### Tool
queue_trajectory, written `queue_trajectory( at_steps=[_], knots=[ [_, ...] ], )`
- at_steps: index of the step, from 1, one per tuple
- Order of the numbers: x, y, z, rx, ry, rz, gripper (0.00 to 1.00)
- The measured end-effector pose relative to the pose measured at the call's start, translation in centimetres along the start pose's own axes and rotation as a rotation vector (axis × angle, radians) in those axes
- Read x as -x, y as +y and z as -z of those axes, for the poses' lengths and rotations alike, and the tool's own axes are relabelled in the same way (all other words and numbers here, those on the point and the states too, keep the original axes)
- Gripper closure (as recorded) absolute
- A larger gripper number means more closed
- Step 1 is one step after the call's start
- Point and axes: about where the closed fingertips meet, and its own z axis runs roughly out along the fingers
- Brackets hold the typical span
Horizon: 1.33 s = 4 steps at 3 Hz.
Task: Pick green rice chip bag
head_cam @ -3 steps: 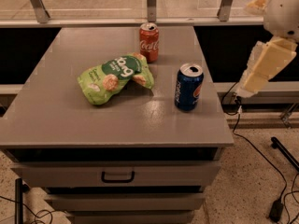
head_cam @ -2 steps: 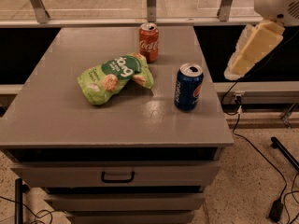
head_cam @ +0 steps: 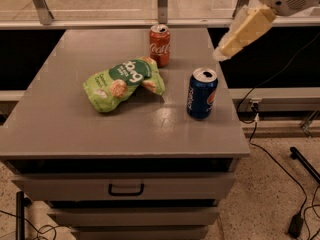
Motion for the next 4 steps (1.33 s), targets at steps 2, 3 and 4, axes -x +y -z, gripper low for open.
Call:
queue_trajectory(
  at_steps=[2,3,4],
  knots=[
    [3.8,-1.2,-2.3,-0.02,-0.075,0.035,0.0],
    [3.9,0.3,-4.6,0.022,-0.071,0.105,0.0],
    [4.3,2.0,-8.0,0.067,-0.076,0.189,0.0]
  ],
)
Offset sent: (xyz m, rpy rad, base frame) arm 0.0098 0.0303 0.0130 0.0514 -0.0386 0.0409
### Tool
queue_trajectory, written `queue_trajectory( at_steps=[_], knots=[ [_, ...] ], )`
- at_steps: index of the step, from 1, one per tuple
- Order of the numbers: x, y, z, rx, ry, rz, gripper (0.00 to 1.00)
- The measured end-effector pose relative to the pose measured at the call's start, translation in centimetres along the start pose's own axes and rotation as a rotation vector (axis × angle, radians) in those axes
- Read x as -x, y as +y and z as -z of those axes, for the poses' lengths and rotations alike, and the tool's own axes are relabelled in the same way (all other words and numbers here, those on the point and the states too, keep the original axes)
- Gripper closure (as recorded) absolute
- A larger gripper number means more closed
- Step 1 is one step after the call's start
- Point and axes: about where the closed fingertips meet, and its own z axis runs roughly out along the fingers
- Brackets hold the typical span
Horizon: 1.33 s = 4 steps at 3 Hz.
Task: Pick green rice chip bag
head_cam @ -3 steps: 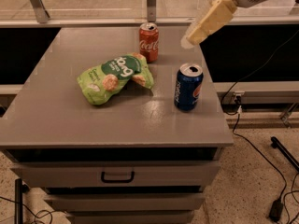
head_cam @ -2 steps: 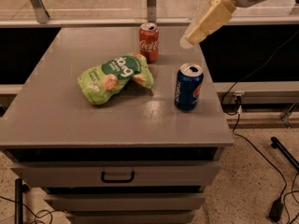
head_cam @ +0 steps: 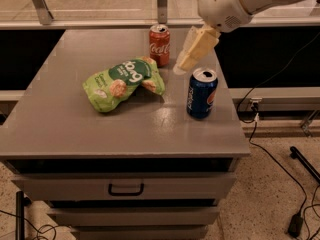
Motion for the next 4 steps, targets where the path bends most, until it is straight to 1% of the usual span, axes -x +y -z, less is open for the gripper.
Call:
queue_trajectory(
  at_steps=[1,2,3,4],
  knots=[
    [0.6,1.1,-2.8,0.02,-0.013,0.06,0.0],
    [1.4,2.3,-5.2,0.022,0.001,0.132,0.0],
    [1.6,3.6,-7.6,0.029,0.032,0.2,0.0],
    [1.2,5.0,-10.1,0.046,0.051,0.238,0.0]
  ],
)
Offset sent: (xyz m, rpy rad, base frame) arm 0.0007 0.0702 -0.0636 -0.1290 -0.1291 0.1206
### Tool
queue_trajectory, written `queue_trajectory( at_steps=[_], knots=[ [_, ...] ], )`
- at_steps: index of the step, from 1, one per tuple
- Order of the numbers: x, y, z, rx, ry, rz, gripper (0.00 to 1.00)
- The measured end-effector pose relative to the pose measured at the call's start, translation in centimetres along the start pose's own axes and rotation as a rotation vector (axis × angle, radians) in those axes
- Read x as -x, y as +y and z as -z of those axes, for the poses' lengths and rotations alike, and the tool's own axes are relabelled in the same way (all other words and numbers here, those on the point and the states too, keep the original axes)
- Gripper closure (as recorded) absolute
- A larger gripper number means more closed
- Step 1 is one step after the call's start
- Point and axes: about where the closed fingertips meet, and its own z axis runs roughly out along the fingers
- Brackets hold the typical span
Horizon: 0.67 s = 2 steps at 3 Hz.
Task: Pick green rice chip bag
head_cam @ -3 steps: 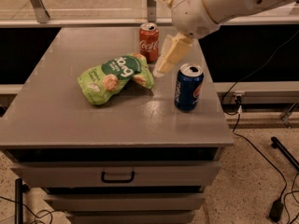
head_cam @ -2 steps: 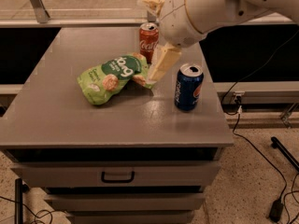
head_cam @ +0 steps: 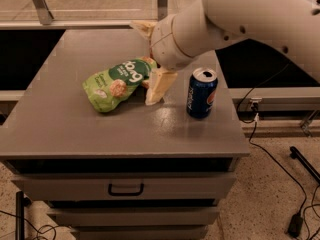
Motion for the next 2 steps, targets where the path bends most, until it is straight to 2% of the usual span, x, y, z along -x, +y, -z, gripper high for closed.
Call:
queue_trajectory(
  at_steps=[2],
  knots=[
    [-0.9,1.0,-3.6,0.012,0.036,0.027,0.0]
  ],
)
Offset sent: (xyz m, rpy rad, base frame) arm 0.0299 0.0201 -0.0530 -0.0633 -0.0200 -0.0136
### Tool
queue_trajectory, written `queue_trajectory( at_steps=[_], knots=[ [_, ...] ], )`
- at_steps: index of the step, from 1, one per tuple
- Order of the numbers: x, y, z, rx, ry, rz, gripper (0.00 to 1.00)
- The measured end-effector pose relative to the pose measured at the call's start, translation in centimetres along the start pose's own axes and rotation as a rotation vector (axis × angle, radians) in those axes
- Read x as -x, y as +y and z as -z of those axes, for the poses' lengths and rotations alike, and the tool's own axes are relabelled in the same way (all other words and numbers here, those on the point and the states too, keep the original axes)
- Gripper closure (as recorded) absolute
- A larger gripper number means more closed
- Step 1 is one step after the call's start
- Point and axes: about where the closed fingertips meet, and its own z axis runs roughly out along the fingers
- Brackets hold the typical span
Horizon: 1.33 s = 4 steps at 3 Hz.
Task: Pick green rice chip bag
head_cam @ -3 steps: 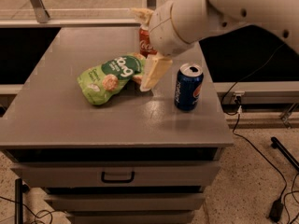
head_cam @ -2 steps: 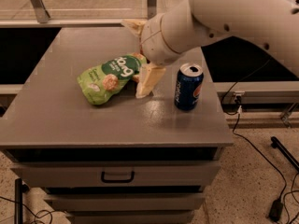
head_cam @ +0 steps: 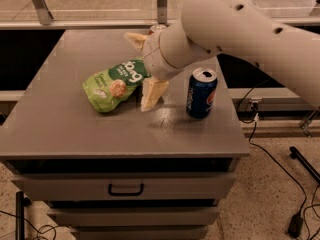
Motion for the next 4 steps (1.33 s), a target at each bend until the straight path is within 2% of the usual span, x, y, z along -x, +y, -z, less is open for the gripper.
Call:
queue_trajectory(
  at_steps=[3,4],
  knots=[
    [-2.0,-0.1,-4.7,0.033,0.043,0.003,0.0],
    [-2.8,-0.4,-5.3,0.038,0.054,0.011,0.16]
  ],
)
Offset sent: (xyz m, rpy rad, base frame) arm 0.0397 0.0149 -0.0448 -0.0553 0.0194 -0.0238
